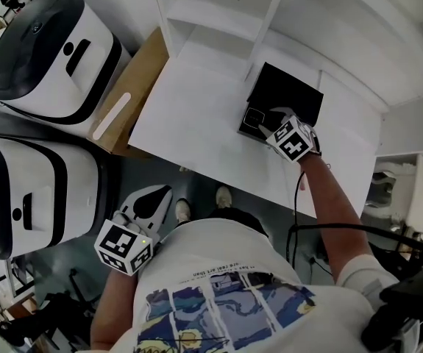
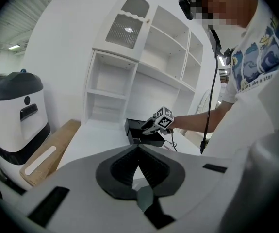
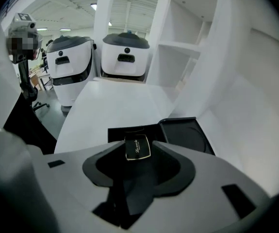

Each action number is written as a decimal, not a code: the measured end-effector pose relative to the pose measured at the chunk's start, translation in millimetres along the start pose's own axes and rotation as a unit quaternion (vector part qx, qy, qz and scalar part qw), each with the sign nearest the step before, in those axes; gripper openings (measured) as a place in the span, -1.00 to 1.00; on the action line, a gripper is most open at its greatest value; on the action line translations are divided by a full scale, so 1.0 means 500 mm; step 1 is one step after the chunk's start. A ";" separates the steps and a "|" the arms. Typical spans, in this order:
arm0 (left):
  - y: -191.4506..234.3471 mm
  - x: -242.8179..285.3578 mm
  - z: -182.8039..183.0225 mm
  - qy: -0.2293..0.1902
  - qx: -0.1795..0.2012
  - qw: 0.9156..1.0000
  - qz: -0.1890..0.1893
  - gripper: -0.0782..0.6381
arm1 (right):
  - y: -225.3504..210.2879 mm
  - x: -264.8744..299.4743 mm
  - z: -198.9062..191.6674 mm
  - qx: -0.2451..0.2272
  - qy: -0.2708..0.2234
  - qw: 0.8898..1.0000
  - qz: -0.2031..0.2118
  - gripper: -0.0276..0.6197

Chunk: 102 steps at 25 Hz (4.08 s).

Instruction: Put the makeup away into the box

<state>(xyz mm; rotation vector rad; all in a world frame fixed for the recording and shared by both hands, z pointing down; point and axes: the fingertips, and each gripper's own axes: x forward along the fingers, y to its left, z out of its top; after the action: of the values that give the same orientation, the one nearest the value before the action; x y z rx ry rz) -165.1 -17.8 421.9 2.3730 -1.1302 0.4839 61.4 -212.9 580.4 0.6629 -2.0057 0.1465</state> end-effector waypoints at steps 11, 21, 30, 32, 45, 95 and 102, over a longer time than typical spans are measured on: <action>-0.017 0.002 0.008 -0.008 0.040 0.996 -0.081 -0.74 | 0.130 -0.147 -0.029 0.096 -0.048 0.992 -0.065 -0.82; -0.025 -0.021 -0.013 0.002 0.074 0.985 -0.153 -0.74 | 0.332 -0.207 -0.058 0.175 -0.072 0.980 -0.068 -0.83; -0.042 -0.034 -0.066 0.034 0.099 0.971 -0.217 -0.74 | 0.441 -0.243 -0.112 0.239 -0.052 0.964 -0.103 -0.83; -0.052 -0.028 -0.073 0.041 0.101 0.967 -0.230 -0.74 | 0.444 -0.254 -0.146 0.256 -0.044 0.958 -0.121 -0.83; -0.110 0.047 -0.010 0.042 0.121 0.963 -0.238 -0.74 | 0.293 -0.257 -0.420 0.352 0.020 0.915 -0.197 -0.81; -0.112 0.158 0.052 0.048 0.117 0.968 -0.215 -0.74 | 0.077 -0.252 -0.373 0.396 -0.003 0.903 -0.170 -0.72; -0.083 0.135 0.049 0.042 0.106 0.975 -0.192 -0.74 | 0.036 -0.203 -0.279 0.372 -0.010 0.918 -0.137 -0.72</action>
<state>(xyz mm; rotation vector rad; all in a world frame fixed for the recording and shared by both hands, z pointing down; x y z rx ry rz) -89.0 -51.0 424.4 2.6410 -0.5832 0.5831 198.3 -106.9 569.2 1.4177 -1.8213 0.7591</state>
